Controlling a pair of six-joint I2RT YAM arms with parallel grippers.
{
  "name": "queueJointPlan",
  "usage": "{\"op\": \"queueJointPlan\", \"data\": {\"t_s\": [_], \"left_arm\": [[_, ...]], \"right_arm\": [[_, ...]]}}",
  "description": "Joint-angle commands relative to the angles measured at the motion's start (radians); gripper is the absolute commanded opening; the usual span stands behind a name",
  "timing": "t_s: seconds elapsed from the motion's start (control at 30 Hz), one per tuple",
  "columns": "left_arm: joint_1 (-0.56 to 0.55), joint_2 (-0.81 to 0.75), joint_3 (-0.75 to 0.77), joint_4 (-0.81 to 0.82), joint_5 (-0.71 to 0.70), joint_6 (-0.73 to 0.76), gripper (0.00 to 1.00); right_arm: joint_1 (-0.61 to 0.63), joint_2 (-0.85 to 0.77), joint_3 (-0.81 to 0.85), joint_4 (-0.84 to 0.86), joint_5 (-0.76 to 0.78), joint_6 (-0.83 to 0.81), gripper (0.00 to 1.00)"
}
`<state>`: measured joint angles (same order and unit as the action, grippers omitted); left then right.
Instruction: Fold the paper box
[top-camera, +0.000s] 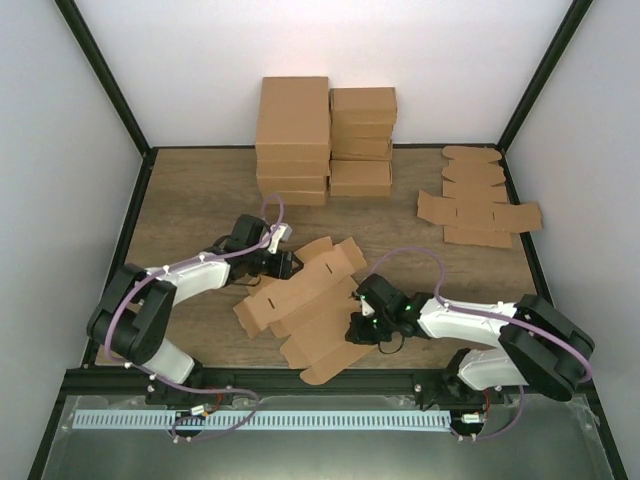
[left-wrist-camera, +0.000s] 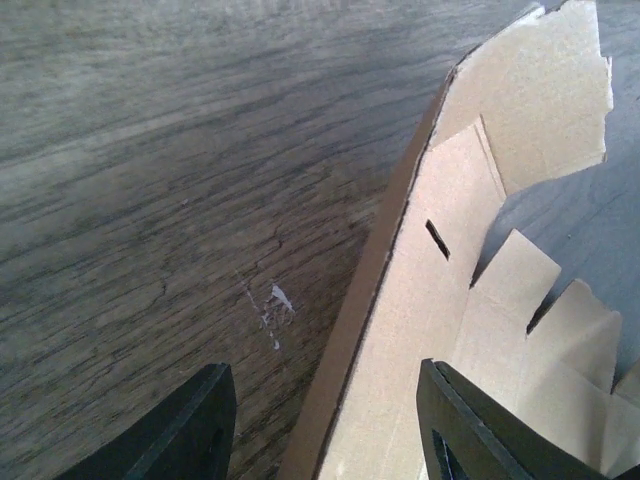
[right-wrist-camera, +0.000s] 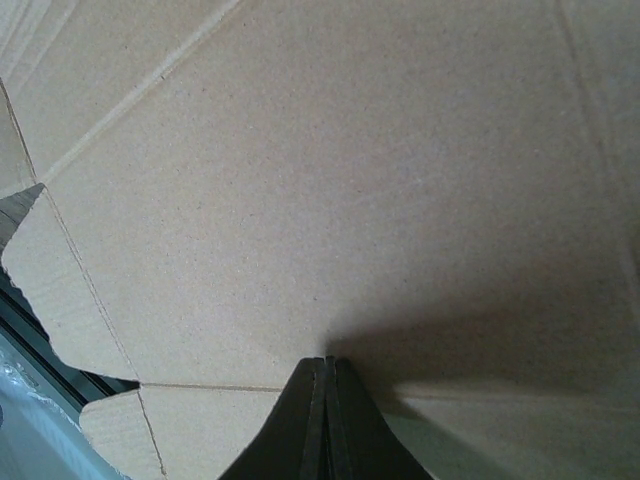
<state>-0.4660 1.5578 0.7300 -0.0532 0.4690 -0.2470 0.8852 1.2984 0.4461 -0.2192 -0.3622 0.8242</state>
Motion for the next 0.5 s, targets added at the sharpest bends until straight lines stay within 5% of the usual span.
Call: {"op": "queueJointPlan", "data": {"t_s": [0.0, 0.27, 0.47], "left_arm": [[-0.023, -0.044, 0.001, -0.039, -0.045, 0.017, 0.51], [-0.099, -0.117, 0.026, -0.122, -0.197, 0.035, 0.49], [-0.179, -0.157, 0.055, -0.195, -0.382, 0.050, 0.35]], "right_arm": [[-0.001, 0.029, 0.007, -0.040, 0.062, -0.013, 0.01], [-0.001, 0.029, 0.008, -0.044, 0.065, -0.016, 0.01], [-0.001, 0.034, 0.015, -0.047, 0.066, -0.023, 0.01]]}}
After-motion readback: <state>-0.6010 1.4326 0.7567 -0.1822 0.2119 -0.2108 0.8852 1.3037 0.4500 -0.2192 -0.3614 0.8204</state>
